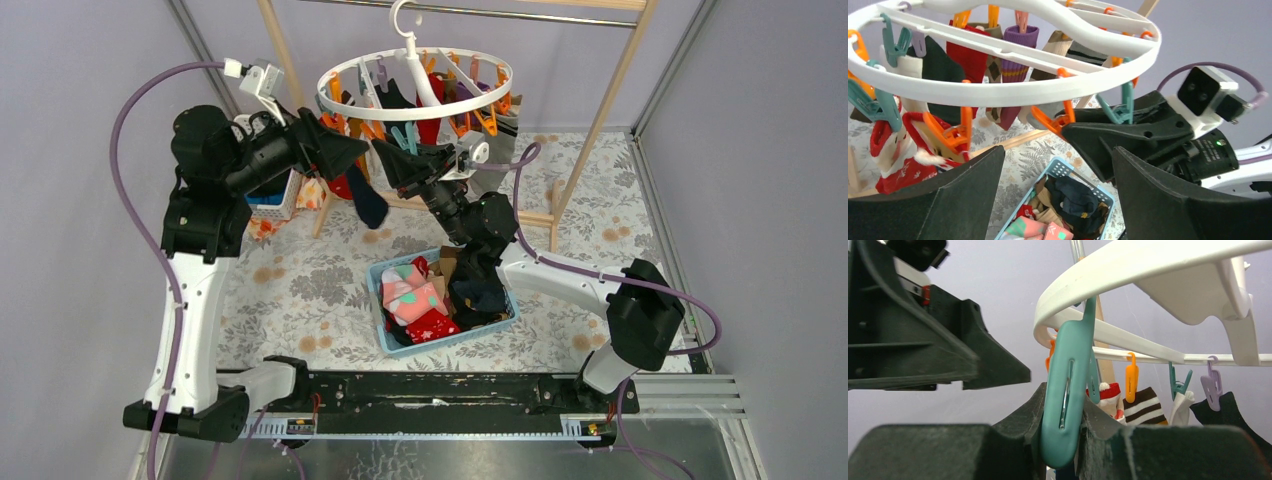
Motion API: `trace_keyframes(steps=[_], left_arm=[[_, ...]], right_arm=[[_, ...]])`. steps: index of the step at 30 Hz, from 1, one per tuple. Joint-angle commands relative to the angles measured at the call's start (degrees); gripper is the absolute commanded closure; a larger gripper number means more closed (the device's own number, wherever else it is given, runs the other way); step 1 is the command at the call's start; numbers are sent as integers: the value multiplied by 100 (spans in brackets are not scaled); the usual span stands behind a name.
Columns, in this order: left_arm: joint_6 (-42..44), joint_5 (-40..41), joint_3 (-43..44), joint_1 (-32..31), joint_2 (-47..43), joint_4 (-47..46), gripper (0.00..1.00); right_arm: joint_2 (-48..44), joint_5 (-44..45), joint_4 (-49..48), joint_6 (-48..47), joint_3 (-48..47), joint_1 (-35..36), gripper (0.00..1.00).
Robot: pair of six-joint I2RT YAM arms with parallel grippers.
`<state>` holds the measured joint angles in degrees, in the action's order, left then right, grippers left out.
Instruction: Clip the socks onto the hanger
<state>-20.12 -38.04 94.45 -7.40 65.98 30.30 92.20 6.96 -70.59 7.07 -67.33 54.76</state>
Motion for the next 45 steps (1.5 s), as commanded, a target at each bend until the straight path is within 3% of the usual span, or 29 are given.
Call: trace_keyframes(steps=[1, 7, 22, 27, 38, 45], left_arm=[[67, -79, 9, -20, -190, -13, 14], [-815, -596, -25, -18, 79, -737, 15], [-1854, -559, -111, -42, 521, -1582, 26], [-2039, -595, -195, -51, 610, -1613, 32], [-2224, -384, -594, -59, 407, -1617, 35], [-2392, -286, -420, -60, 612, -1687, 47]], right_arm=[[-23, 78, -267, -195, -195, 74, 100], [4, 106, -263, -180, -201, 85, 100], [63, 184, -262, -388, -198, 150, 100], [119, 222, -271, -427, -251, 166, 100], [207, 223, -280, -519, -322, 196, 100], [296, 181, -214, -595, -409, 262, 100]])
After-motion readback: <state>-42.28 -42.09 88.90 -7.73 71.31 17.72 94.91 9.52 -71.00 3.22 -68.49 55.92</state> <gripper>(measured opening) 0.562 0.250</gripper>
